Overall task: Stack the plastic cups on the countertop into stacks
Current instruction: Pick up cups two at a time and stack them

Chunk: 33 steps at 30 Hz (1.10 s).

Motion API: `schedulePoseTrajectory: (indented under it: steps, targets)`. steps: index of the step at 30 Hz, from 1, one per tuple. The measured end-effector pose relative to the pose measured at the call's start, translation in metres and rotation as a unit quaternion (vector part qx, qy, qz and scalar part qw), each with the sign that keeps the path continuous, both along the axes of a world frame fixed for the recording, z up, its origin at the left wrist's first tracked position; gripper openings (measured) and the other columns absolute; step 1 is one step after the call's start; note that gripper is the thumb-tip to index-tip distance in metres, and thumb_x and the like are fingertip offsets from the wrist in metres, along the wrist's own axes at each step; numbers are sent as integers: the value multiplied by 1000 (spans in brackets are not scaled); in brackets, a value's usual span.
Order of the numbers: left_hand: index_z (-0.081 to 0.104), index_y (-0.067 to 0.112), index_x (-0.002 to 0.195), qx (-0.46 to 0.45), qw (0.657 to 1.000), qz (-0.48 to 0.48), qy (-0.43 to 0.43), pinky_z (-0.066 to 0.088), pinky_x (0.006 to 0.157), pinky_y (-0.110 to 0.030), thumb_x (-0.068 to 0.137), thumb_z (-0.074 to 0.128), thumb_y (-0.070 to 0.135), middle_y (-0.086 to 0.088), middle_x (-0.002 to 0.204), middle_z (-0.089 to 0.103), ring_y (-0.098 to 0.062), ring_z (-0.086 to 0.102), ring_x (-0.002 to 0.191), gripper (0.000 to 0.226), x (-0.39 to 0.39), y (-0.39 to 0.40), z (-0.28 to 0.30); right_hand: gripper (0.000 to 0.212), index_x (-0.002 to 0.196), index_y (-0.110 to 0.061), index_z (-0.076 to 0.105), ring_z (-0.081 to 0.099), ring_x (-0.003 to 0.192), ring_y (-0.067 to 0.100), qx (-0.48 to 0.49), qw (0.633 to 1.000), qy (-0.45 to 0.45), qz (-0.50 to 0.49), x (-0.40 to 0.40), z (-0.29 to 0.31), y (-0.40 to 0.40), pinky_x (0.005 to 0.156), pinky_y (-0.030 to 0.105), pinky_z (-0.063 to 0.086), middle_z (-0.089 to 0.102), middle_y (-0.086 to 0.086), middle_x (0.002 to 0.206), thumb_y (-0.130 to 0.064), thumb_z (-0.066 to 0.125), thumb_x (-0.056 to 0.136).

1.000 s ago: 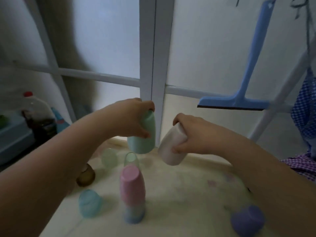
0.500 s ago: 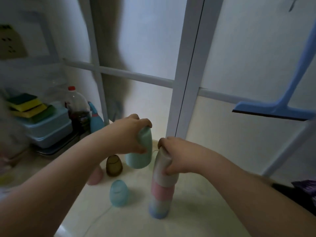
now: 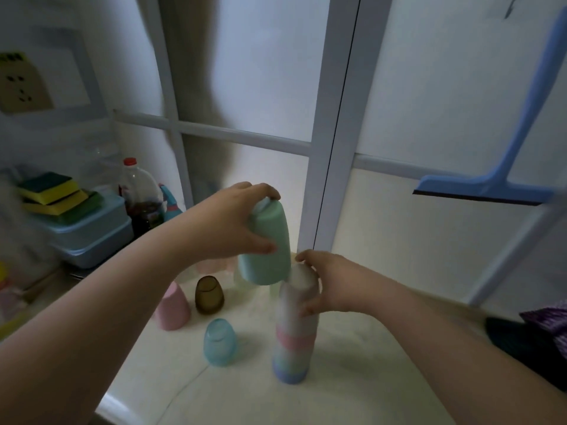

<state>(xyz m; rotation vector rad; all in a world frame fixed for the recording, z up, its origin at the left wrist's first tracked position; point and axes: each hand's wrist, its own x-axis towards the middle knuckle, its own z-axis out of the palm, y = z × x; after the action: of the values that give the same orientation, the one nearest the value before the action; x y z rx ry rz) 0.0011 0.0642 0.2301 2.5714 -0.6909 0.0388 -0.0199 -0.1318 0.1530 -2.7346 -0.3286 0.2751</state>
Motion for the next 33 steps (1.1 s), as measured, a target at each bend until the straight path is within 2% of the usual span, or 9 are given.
schedulePoseTrajectory:
  steps: [3, 5, 9, 14, 18, 22, 27, 31, 33]
  targets:
    - [40, 32, 127, -22, 999, -24, -1, 45, 77, -27, 69, 75, 33, 8, 113, 47, -17, 50, 100, 68, 1, -18, 6, 82, 135, -27, 37, 51, 111, 13, -11, 1000, -16, -14, -10, 13, -20, 93, 29, 46, 48, -6, 131, -42, 79, 66]
    - [40, 32, 127, -17, 999, -39, 8, 48, 79, -29, 69, 75, 34, 7, 114, 49, -18, 51, 101, 68, 0, -32, 3, 71, 131, -27, 41, 52, 105, 11, -17, 999, -22, -27, -18, 17, -33, 89, 27, 47, 52, -7, 123, -43, 75, 71]
    - [40, 32, 125, 43, 997, -59, 26, 53, 84, -36, 68, 74, 34, 4, 115, 52, -20, 55, 99, 67, -5, -54, -28, 51, 122, -26, 49, 53, 97, 9, -25, 998, -26, -48, -35, 14, -55, 80, 22, 44, 53, -10, 110, -44, 67, 78]
    - [35, 30, 131, 83, 993, -72, 31, 52, 87, -37, 75, 67, 35, 2, 126, 47, -22, 54, 103, 65, -10, -61, -54, 45, 118, -23, 52, 55, 96, 12, -30, 997, -19, -71, -52, -2, -72, 83, 26, 46, 51, -10, 103, -42, 66, 80]
    - [33, 29, 135, 89, 989, -102, -66, 44, 98, -36, 78, 63, 42, 1, 139, 40, -21, 47, 117, 67, -14, -74, -42, 42, 116, -22, 53, 55, 96, 13, -26, 995, -34, -95, -65, -8, -86, 82, 25, 45, 51, -9, 101, -40, 65, 81]
    - [38, 29, 131, 72, 974, -164, -138, 47, 91, -31, 82, 56, 46, 4, 129, 52, -17, 54, 108, 54, -33, -115, -31, 42, 116, -25, 52, 54, 95, 13, -32, 987, -37, -153, -86, -9, -115, 84, 30, 48, 50, -11, 100, -43, 64, 80]
    - [44, 24, 121, 109, 953, -265, -102, 51, 83, -38, 85, 50, 45, 1, 119, 57, -22, 58, 100, 42, -54, -185, -86, 46, 119, -22, 50, 52, 93, 11, -26, 967, -14, -251, -134, -30, -163, 79, 26, 43, 50, -7, 105, -42, 66, 80]
    - [42, 21, 125, 145, 938, -306, -66, 46, 83, -36, 86, 49, 40, -4, 122, 54, -26, 55, 108, 44, -62, -229, -145, 46, 117, -18, 49, 52, 106, 20, -42, 949, 18, -311, -180, -67, -190, 85, 32, 44, 50, 0, 115, -36, 66, 78]
    - [40, 20, 128, 158, 933, -319, -44, 46, 84, -36, 87, 48, 39, -5, 124, 54, -26, 54, 110, 46, -69, -246, -169, 48, 116, -14, 48, 52, 108, 28, -49, 945, 54, -320, -198, -92, -196, 87, 40, 46, 49, 6, 117, -37, 66, 78]
